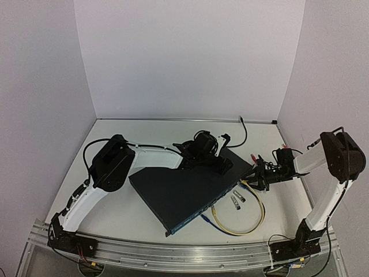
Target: Pull the plug from the switch port
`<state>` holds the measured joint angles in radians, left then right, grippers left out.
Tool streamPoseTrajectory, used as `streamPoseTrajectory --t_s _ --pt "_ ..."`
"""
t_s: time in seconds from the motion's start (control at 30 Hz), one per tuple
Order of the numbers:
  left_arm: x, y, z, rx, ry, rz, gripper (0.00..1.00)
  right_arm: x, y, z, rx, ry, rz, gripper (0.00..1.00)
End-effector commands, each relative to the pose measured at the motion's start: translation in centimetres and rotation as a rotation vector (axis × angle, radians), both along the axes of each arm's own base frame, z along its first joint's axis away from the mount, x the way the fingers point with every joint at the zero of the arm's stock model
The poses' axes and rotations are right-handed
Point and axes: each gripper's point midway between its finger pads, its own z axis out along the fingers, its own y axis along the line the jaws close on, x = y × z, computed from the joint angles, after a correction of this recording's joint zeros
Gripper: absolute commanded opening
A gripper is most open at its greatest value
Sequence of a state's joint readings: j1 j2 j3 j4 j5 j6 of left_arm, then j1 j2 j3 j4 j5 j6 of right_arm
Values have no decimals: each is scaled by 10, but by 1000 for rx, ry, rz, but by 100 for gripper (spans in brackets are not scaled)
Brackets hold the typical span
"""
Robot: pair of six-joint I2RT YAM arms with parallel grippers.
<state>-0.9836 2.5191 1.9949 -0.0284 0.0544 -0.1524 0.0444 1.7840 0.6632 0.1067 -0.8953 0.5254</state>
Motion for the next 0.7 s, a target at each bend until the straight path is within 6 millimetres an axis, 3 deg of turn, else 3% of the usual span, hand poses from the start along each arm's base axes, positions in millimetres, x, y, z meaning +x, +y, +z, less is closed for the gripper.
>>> streamPoseTrajectory --t_s 0.0,0.13,0.53,0.67 --pt "-20 62 -119 305 225 54 91 9 2 10 34 -31 2 36" --pt "-20 61 -118 304 225 55 91 13 2 3 29 -5 -6 29" --pt "-22 61 -119 303 237 51 91 20 2 -9 28 16 -28 28" --pt "-21 60 -115 295 235 52 91 25 1 -11 32 34 -48 14"
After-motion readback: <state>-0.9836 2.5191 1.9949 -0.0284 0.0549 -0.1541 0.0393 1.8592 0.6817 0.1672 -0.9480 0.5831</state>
